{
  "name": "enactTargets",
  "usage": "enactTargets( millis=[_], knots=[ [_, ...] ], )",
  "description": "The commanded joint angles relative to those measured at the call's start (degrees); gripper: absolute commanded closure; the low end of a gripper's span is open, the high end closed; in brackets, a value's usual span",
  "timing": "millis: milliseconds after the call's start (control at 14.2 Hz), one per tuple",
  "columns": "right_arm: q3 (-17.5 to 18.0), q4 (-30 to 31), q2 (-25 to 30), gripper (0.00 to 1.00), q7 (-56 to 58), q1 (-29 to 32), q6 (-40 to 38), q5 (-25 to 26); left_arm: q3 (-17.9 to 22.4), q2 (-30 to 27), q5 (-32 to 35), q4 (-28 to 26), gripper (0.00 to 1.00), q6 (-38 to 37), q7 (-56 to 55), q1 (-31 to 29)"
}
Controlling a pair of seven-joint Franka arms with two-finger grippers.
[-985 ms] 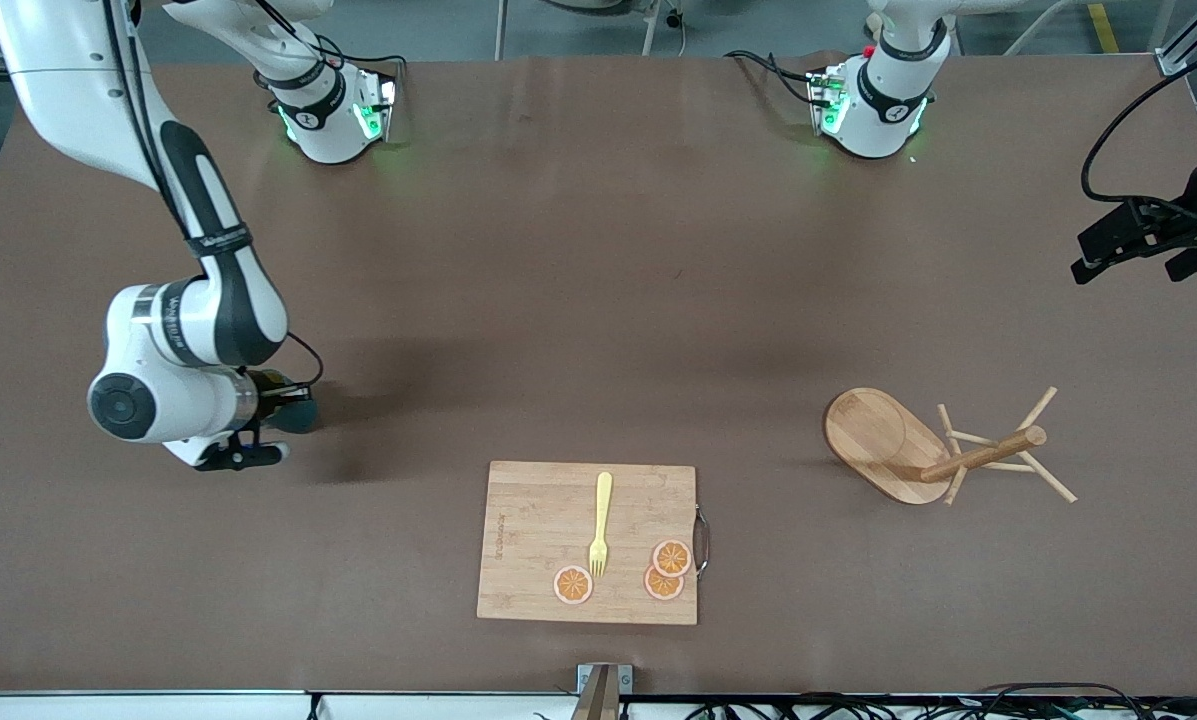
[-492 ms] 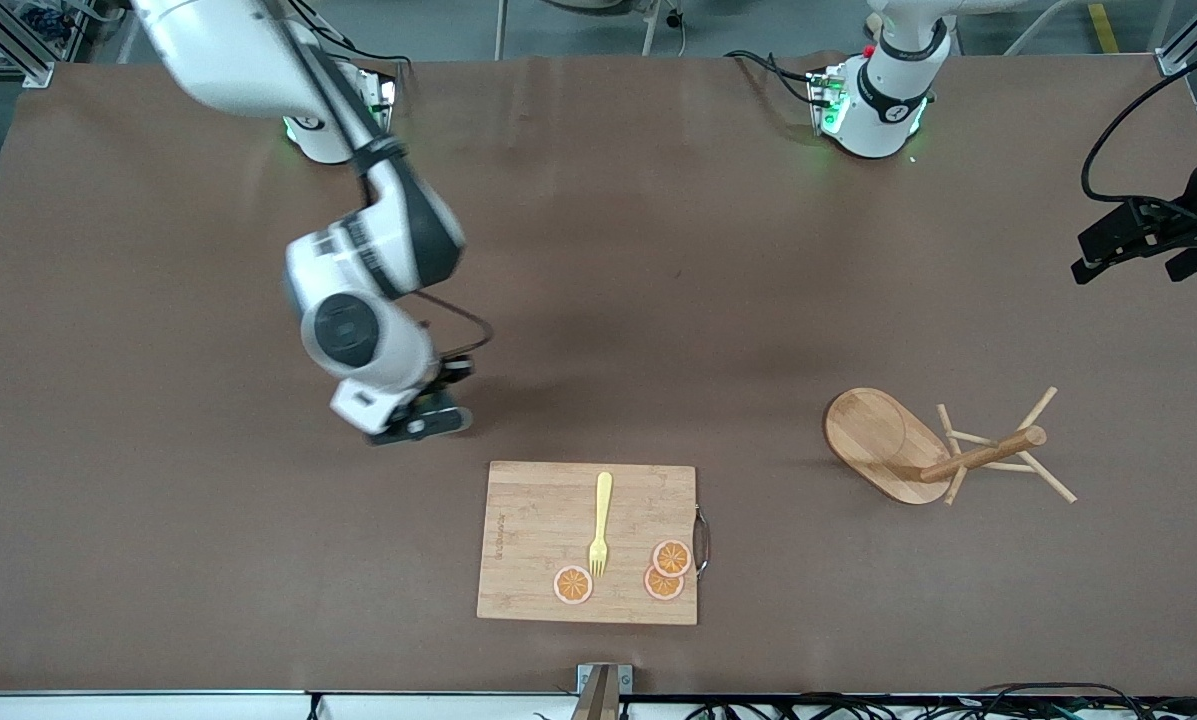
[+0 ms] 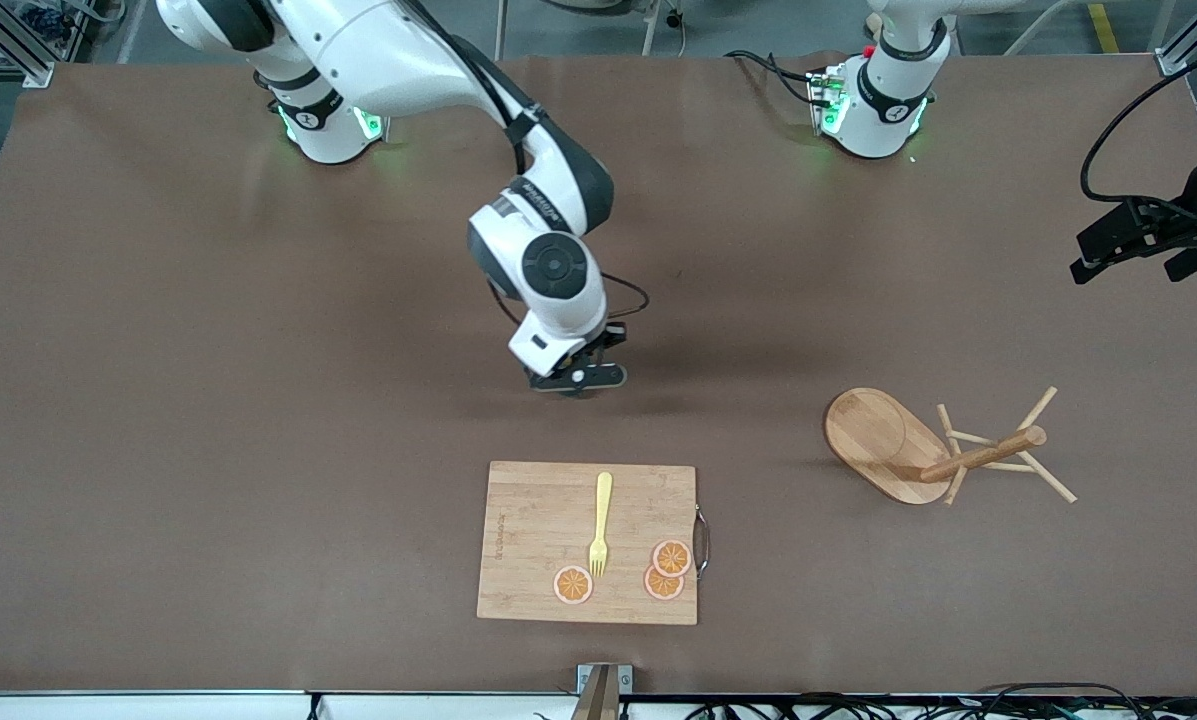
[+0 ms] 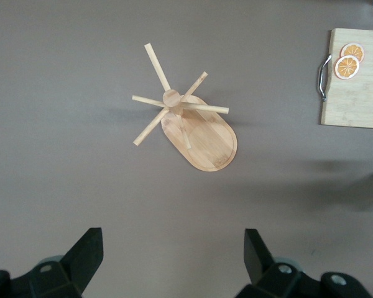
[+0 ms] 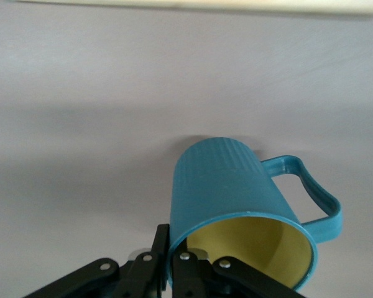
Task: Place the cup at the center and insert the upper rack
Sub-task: 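Carry the mug to the table center and set it down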
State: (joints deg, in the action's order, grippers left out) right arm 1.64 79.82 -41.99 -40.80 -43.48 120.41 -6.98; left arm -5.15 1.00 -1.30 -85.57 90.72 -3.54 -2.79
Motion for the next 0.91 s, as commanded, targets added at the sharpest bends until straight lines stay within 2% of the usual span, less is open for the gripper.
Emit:
enactTargets(
  millis=[0, 141, 281, 633, 844],
  knots=[
    [-0.41, -2.56, -1.51, 0.99, -5.33, -3.27, 0.00, -1.02, -0.04, -0.29, 0.07, 0.22, 0.00, -0.02, 0.46, 0.06],
    [-0.41, -3.62, -1.95, 0.99, -6.74, -4.94, -0.44, -2.42, -0.21, -0.29, 0.16, 0.22, 0.00, -0.02, 0.46, 0.41],
    [-0.41, -4.67, -2.22, 0.98, -6.74, -6.08, -0.27, -6.02, -1.52, -0.38, 0.16, 0.23, 0.00, -0.02, 0.37, 0.59],
    [-0.41, -10.20, -7.04, 0.97, -7.53, -8.20, 0.17, -6.21, -1.88, -0.38, 0.16, 0.14, 0.00, -0.11, 0.37, 0.33],
    [-0.50, -10.92, -8.63, 0.95, -7.89, -8.46, 0.96, -6.12, -1.88, -0.12, -0.02, 0.05, 0.00, -0.11, -0.06, -0.02]
  ],
)
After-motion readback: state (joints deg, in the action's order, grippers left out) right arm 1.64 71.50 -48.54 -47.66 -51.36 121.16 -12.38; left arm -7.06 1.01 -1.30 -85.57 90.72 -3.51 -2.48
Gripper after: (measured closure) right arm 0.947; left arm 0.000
